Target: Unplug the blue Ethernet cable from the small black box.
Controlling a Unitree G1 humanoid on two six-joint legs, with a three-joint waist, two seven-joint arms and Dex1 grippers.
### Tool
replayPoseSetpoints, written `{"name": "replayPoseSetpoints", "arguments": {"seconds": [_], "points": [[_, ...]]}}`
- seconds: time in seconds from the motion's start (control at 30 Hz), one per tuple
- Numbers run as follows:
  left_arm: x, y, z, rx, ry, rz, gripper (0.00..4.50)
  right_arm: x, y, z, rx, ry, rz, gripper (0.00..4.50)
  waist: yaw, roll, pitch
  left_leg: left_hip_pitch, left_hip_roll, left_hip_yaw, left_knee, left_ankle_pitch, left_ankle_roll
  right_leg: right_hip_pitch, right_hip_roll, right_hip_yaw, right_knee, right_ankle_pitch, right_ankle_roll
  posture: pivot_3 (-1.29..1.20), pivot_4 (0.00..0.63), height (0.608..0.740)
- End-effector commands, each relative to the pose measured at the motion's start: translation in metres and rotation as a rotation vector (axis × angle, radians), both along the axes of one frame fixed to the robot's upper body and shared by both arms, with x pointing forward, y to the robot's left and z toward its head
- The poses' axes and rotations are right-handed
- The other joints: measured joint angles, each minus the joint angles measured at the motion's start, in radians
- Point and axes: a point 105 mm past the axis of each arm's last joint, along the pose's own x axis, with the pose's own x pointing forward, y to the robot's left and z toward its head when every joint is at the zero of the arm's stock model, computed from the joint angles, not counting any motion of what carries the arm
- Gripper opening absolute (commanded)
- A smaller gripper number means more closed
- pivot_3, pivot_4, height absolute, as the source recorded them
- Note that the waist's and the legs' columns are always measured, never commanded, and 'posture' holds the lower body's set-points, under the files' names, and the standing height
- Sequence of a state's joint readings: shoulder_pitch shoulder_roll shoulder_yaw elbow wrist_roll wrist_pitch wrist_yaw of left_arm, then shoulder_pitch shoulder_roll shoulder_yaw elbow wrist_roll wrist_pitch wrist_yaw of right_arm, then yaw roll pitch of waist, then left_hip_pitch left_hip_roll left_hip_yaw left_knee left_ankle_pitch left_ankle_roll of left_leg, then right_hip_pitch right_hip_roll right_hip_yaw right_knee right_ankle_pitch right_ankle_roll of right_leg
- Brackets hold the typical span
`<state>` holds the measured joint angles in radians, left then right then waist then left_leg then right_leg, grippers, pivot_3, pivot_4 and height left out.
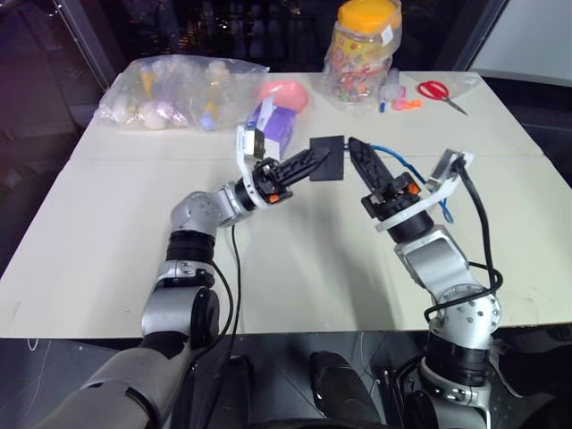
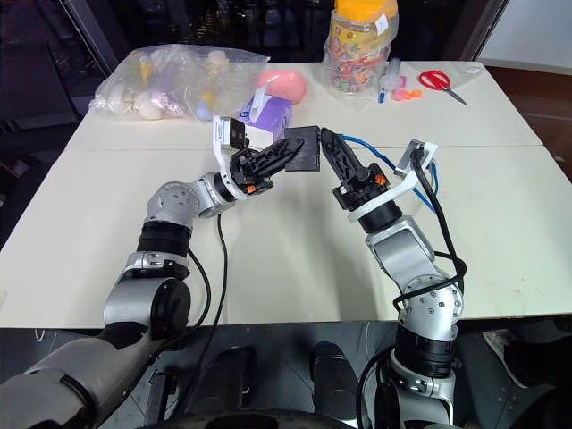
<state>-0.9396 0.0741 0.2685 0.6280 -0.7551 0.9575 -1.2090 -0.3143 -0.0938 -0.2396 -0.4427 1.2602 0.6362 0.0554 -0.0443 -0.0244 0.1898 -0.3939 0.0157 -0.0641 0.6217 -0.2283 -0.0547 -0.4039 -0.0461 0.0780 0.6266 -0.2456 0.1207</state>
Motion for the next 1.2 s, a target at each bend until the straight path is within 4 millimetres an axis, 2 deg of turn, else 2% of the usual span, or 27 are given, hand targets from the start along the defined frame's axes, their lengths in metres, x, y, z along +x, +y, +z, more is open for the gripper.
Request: {"name": "replayPoseSetpoints", "arguments": {"seconds": [0.03,0.23,0.37,0.5,0.63,0.77,0.83,0.97,1.1,1.2], "points": [[-0.005,-0.002,0.011,-0.029,-0.039,-0.020,0.50,-0.003,0.004,0.010,0.005,-0.046,0.014,0.11,0.000,0.000,0.000,0.000,0.000,0.000,0.000,0.000,0.000,0.000,0.000,0.000,0.000,0.000,0.000,0.00,0.150,0.739],[-0.003,-0.001,0.011,-0.022,-0.035,-0.009,0.50,-0.001,0.011,0.007,0.005,-0.036,0.034,0.11,0.000,0.000,0.000,0.000,0.000,0.000,0.000,0.000,0.000,0.000,0.000,0.000,-0.001,0.000,0.000,0.00,0.150,0.739],[0.002,0.003,0.010,-0.016,-0.035,0.027,0.50,0.001,0.008,0.006,0.015,-0.031,0.013,0.11,0.000,0.000,0.000,0.000,0.000,0.000,0.000,0.000,0.000,0.000,0.000,0.000,-0.001,0.000,0.000,0.00,0.150,0.739],[0.012,0.015,0.012,-0.010,-0.040,0.094,0.50,0.006,-0.011,0.007,0.037,-0.026,-0.063,0.11,0.000,0.000,0.000,-0.001,0.000,0.000,0.000,0.000,0.000,0.000,0.000,0.000,-0.002,0.000,0.000,0.00,0.150,0.739],[0.028,0.038,0.015,0.010,-0.049,0.210,0.50,0.009,-0.043,0.008,0.042,-0.028,-0.177,0.11,-0.001,0.000,0.000,-0.001,0.000,0.000,0.000,0.000,0.000,0.000,0.000,0.000,-0.003,0.000,0.000,0.00,0.150,0.739],[0.034,0.044,0.014,0.032,-0.058,0.247,0.50,0.010,-0.051,0.008,0.027,-0.029,-0.207,0.11,0.001,0.000,0.000,-0.001,0.000,0.000,-0.002,0.000,0.000,-0.001,0.000,0.000,-0.005,0.000,0.000,0.00,0.150,0.739],[0.042,0.038,0.008,0.103,-0.099,0.328,0.50,0.017,-0.061,0.003,0.006,0.002,-0.260,0.11,0.004,0.000,0.000,-0.001,0.000,0.000,-0.004,0.000,0.000,0.000,0.000,0.000,-0.006,0.000,0.000,0.00,0.150,0.739],[0.053,0.018,-0.010,0.297,-0.261,0.499,0.50,0.043,-0.086,-0.022,-0.069,0.149,-0.407,0.11,0.014,0.000,0.000,-0.003,-0.001,0.002,-0.004,0.000,0.000,0.000,-0.001,0.001,-0.010,0.000,0.000,0.00,0.150,0.739],[0.059,-0.011,-0.023,0.473,-0.551,0.734,0.50,0.080,-0.115,-0.062,-0.233,0.387,-0.539,0.11,0.025,0.000,0.000,-0.004,-0.001,0.003,-0.005,0.000,0.000,-0.002,-0.001,0.002,-0.011,0.001,0.000,0.00,0.150,0.739],[0.061,-0.021,-0.025,0.490,-0.609,0.810,0.50,0.092,-0.119,-0.063,-0.263,0.399,-0.542,0.11,0.031,0.000,0.000,-0.005,0.000,0.004,-0.006,0.000,0.000,-0.004,0.000,0.003,-0.011,0.001,0.000,0.00,0.150,0.739]]}}
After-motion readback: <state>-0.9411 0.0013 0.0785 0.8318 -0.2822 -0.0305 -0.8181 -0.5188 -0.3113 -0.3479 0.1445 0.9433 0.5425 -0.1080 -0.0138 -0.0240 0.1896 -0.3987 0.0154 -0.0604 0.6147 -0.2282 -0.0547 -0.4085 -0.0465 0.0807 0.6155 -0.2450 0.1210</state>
